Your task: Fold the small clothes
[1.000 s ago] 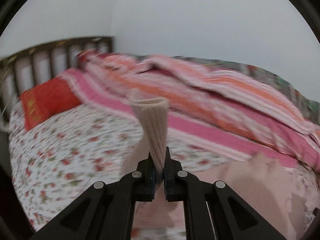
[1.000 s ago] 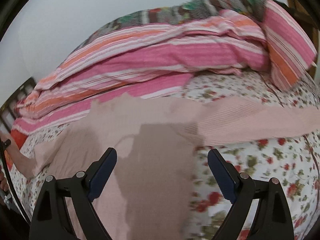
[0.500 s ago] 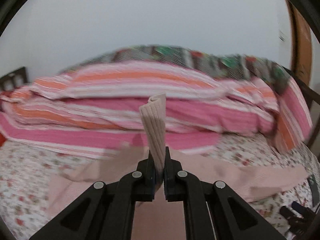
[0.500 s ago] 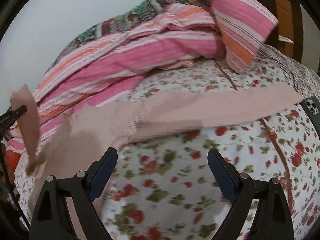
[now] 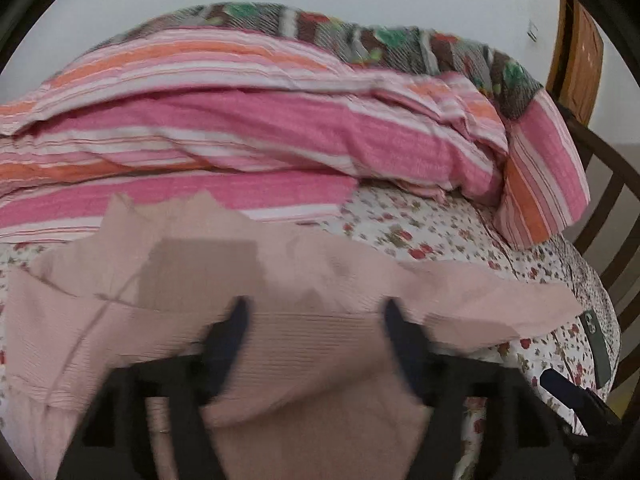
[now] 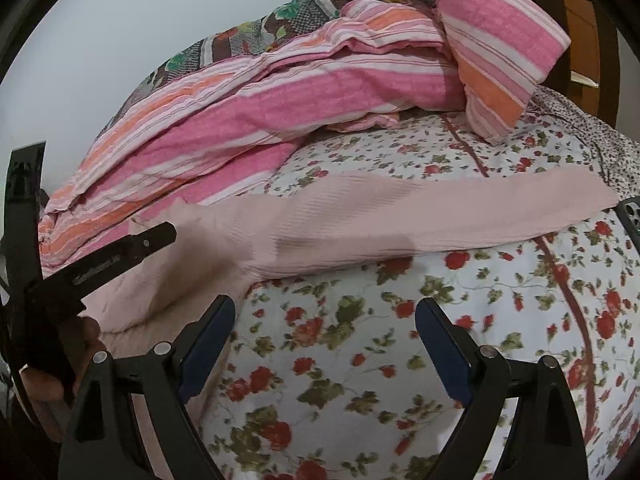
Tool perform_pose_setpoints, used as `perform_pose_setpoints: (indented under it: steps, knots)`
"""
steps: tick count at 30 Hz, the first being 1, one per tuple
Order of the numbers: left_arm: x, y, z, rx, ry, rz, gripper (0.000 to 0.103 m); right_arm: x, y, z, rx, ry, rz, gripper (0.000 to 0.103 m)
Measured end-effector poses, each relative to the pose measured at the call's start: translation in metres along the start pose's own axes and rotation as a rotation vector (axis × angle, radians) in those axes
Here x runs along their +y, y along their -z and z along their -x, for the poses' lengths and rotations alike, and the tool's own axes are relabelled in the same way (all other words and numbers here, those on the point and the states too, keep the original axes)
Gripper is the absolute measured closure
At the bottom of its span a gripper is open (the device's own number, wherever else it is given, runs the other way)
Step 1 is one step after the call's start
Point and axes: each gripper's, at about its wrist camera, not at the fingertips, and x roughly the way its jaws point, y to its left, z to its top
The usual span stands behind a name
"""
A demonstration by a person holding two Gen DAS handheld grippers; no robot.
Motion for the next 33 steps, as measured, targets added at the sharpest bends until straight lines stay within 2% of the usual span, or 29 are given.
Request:
perform_pose_setpoints:
  steps: [2, 5, 8, 10, 12, 15, 17, 18, 19, 21, 23, 24, 27, 28, 29, 31, 33]
  knots:
    - [0.014, 0.000, 0.015, -0.057, -0.029, -0.016, 0.026, 0.007, 0.000, -0.003, 0.001, -0.011, 0.006, 0.012]
    - [0.042, 0.000, 0.030, -0.080, -0.105, -0.031, 0.026, 0.019, 0.000, -0.010, 0.011, -0.026, 0.021, 0.015]
    - [0.088, 0.005, 0.041, -0.062, -0.178, 0.010, 0.026, 0.032, 0.002, -0.018, 0.025, -0.035, 0.039, 0.030]
    - [0.121, 0.013, 0.047, -0.048, -0.208, 0.051, 0.026, 0.042, 0.002, -0.024, 0.034, -0.043, 0.056, 0.044]
    - [0.150, 0.020, 0.051, -0.030, -0.263, 0.084, 0.026, 0.052, 0.002, -0.029, 0.029, -0.051, 0.078, 0.053]
    - [0.196, 0.032, 0.055, 0.003, -0.354, 0.129, 0.026, 0.068, 0.005, -0.036, 0.024, -0.043, 0.119, 0.062]
    - [0.220, 0.038, 0.056, 0.000, -0.416, 0.151, 0.028, 0.079, 0.006, -0.042, 0.028, -0.040, 0.142, 0.064]
    - [0.231, 0.040, 0.056, 0.003, -0.417, 0.171, 0.028, 0.082, 0.006, -0.044, 0.033, -0.040, 0.146, 0.064]
    - [0.243, 0.041, 0.055, 0.013, -0.381, 0.206, 0.028, 0.086, 0.007, -0.046, 0.038, -0.045, 0.146, 0.064]
    - [0.266, 0.044, 0.050, 0.041, -0.248, 0.295, 0.030, 0.090, 0.007, -0.050, 0.047, -0.052, 0.150, 0.064]
    - [0.281, 0.048, 0.043, 0.069, -0.192, 0.340, 0.045, 0.094, 0.009, -0.057, 0.056, -0.024, 0.172, 0.064]
    - [0.286, 0.049, 0.040, 0.080, -0.182, 0.349, 0.047, 0.093, 0.010, -0.061, 0.065, -0.009, 0.173, 0.064]
    - [0.290, 0.051, 0.039, 0.063, -0.154, 0.331, 0.064, 0.089, 0.011, -0.068, 0.083, -0.011, 0.147, 0.065]
    - [0.286, 0.052, 0.040, 0.057, -0.127, 0.318, 0.079, 0.088, 0.011, -0.068, 0.081, -0.011, 0.144, 0.066]
    - [0.283, 0.053, 0.039, 0.054, -0.110, 0.300, 0.086, 0.088, 0.012, -0.068, 0.078, -0.006, 0.145, 0.067]
    - [0.279, 0.052, 0.040, 0.040, -0.155, 0.272, 0.092, 0.091, 0.014, -0.066, 0.070, 0.004, 0.157, 0.069]
    - [0.275, 0.051, 0.041, 0.022, -0.179, 0.269, 0.093, 0.093, 0.016, -0.064, 0.063, 0.011, 0.173, 0.069]
